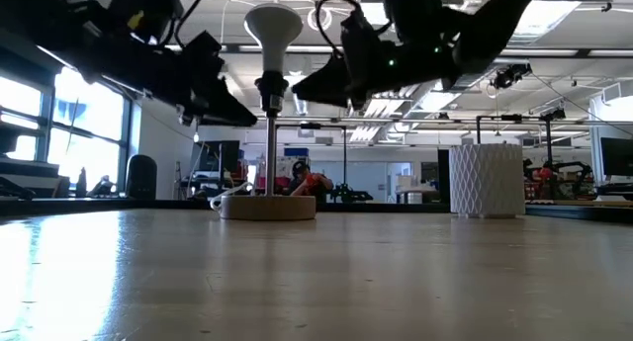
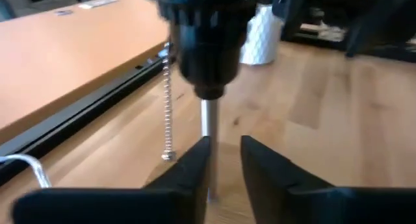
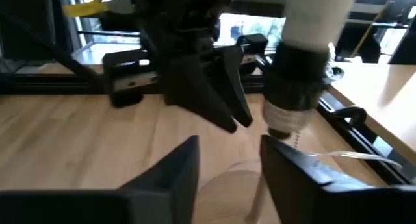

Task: Screw lightbulb
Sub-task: Adjust the lamp

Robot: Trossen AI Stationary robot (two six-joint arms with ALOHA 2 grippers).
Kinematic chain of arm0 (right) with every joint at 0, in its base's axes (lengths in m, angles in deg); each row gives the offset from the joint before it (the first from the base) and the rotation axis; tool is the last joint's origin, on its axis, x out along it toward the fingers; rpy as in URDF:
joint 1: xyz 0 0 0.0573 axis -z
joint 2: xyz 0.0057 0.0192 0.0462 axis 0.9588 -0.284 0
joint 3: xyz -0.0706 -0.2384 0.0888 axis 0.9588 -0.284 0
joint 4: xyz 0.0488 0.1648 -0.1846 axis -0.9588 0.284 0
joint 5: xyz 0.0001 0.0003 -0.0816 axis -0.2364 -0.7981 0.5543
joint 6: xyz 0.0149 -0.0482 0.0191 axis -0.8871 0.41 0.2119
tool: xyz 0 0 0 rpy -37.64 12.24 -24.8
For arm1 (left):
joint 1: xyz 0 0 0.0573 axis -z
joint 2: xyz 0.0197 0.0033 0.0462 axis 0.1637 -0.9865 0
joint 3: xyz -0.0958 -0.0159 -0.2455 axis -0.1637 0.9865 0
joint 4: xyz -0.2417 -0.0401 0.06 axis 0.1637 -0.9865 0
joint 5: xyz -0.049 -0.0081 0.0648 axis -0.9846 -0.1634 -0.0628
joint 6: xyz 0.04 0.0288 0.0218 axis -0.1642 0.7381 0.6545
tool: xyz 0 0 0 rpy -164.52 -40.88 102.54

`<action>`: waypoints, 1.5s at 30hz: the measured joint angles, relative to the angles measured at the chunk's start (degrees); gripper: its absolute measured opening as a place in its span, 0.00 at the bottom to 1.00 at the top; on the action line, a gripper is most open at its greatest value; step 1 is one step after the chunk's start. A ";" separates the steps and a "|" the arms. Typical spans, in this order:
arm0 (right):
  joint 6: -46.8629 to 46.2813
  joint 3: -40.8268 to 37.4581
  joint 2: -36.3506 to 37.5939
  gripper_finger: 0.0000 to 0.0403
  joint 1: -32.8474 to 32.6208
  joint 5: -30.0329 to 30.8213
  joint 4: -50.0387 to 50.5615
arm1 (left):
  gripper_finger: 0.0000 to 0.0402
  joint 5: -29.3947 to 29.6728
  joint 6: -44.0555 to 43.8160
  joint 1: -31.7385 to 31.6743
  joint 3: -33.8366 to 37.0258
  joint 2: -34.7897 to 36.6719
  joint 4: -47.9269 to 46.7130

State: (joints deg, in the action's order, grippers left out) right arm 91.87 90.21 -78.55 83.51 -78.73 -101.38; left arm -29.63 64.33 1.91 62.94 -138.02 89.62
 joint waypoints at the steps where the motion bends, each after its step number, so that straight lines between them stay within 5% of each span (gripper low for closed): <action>1: -0.02 0.00 -1.17 0.43 0.51 0.05 -1.53 | 0.22 1.06 0.04 -0.06 0.00 -1.62 1.83; 6: -2.04 0.00 -4.25 0.55 2.82 2.58 -3.44 | 0.41 2.88 0.17 -1.31 0.00 -8.49 12.18; 14: -2.58 -0.02 -4.24 0.56 2.78 2.62 -2.38 | 0.57 2.67 3.35 -2.65 0.02 -15.92 25.22; 26: -2.56 -0.02 -4.22 0.56 1.08 2.61 -1.06 | 0.56 2.59 4.18 -2.60 0.02 -17.18 35.43; 34: -2.56 -0.02 -3.16 0.56 0.43 2.64 0.36 | 0.40 0.01 1.37 -1.51 0.02 -17.18 35.68; 45: 0.43 -0.02 10.71 0.56 -5.15 3.03 14.94 | 0.40 -0.43 -0.34 5.62 0.04 -17.03 36.11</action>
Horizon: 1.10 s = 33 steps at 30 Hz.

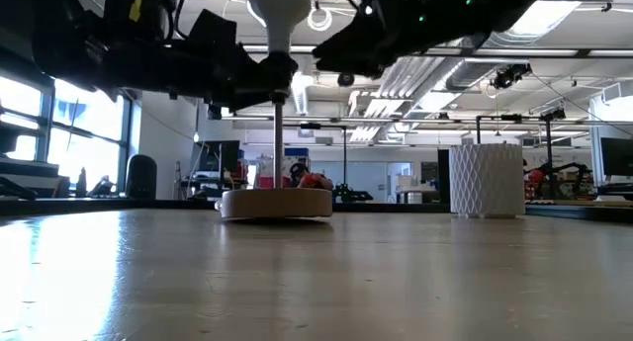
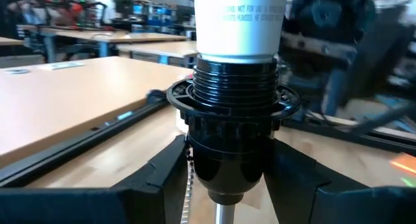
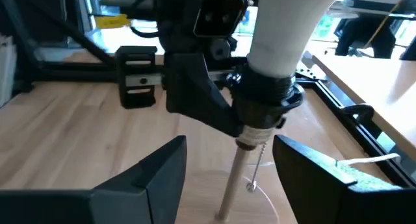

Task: Screw lightbulb
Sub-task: Adjust the lamp, then remove the lightbulb from the lamp

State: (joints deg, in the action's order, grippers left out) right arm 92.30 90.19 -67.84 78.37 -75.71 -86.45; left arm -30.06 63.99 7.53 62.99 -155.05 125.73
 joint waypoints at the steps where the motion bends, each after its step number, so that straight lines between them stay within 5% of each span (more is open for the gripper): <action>1: 0.42 0.00 1.21 0.56 -0.61 0.55 1.38 | 0.40 0.00 0.05 0.84 0.00 0.00 -0.05; 10: 1.31 0.00 6.27 0.56 -3.56 1.79 5.52 | 0.40 -1.04 -1.68 7.63 -0.90 0.04 -1.09; 33: 3.89 -3.14 8.82 0.55 -2.74 4.01 6.35 | 0.60 -1.72 -6.27 10.80 -3.77 3.74 -28.76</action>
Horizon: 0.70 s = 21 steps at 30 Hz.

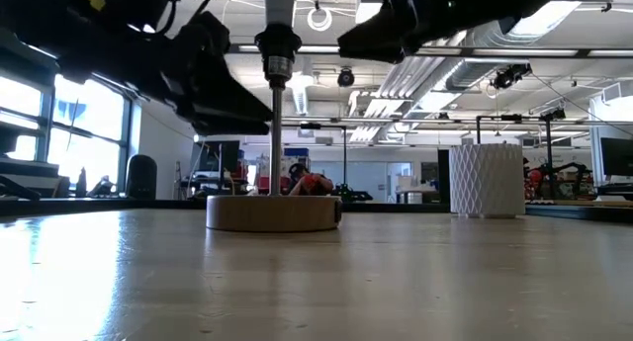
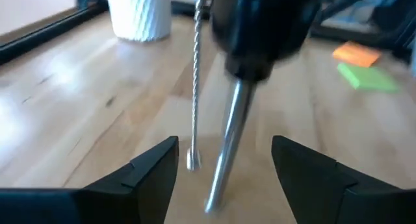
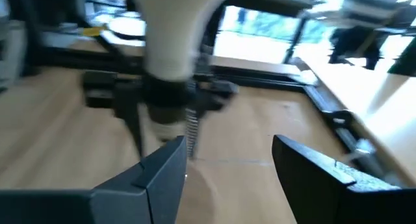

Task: Screw lightbulb
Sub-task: Remove the lightbulb from the lamp

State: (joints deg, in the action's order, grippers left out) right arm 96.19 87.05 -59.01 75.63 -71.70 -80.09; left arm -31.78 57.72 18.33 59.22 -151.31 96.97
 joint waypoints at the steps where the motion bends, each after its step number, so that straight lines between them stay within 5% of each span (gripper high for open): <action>1: 0.10 -1.48 0.34 0.55 0.48 1.41 -1.86 | 0.60 1.63 0.03 0.59 0.26 1.41 -2.33; 9: -5.82 -12.67 0.70 0.49 5.64 -0.57 -29.94 | 0.50 16.81 -0.32 6.58 2.41 18.28 -18.88; 15: -1.74 -14.13 0.68 0.29 2.23 -4.83 -41.73 | 0.34 33.92 9.26 8.36 2.42 25.15 -12.10; 21: 5.76 -13.19 0.59 0.02 -2.25 -8.28 -46.29 | 0.07 28.40 26.22 7.97 2.42 24.92 7.05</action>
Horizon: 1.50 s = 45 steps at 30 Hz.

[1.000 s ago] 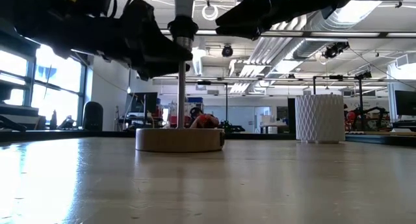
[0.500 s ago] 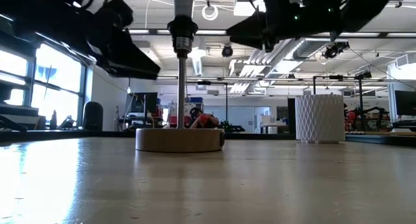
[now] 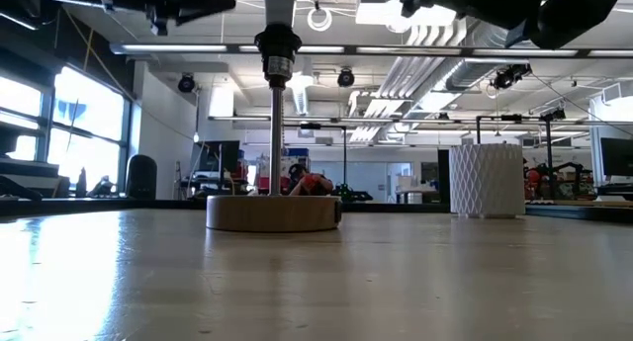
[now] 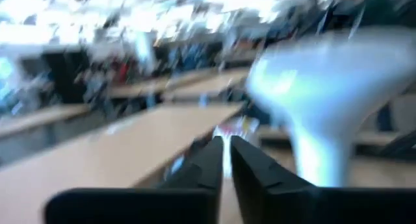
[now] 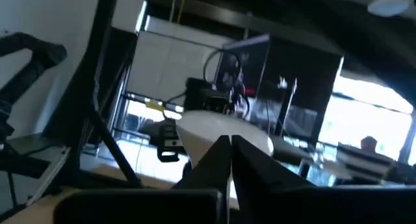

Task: Screw lightbulb
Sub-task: Remove the lightbulb from the lamp

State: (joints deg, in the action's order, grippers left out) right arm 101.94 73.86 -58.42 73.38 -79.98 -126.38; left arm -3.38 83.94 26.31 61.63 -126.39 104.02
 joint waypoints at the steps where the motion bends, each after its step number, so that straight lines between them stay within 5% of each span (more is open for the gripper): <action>1: 0.20 0.00 -0.33 0.03 -0.41 -0.02 -1.49 | 0.03 -2.01 1.70 -0.01 0.00 -0.10 2.81; 8: -2.63 1.19 -8.51 0.01 0.12 -4.32 -14.63 | 0.01 -13.77 8.73 -2.14 -0.04 -1.76 16.42; 16: -4.68 9.41 -16.71 0.00 1.72 -9.50 -13.34 | 0.00 -22.37 3.92 -6.55 -0.04 -4.16 17.77; 45: -7.34 10.07 -17.57 0.00 3.61 -1.09 -12.12 | 0.00 -27.66 -1.27 -6.75 -0.09 -5.87 18.16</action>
State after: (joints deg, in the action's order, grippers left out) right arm 94.61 83.93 -75.99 76.99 -81.07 -138.50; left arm -31.03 82.67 19.55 61.55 -132.26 122.18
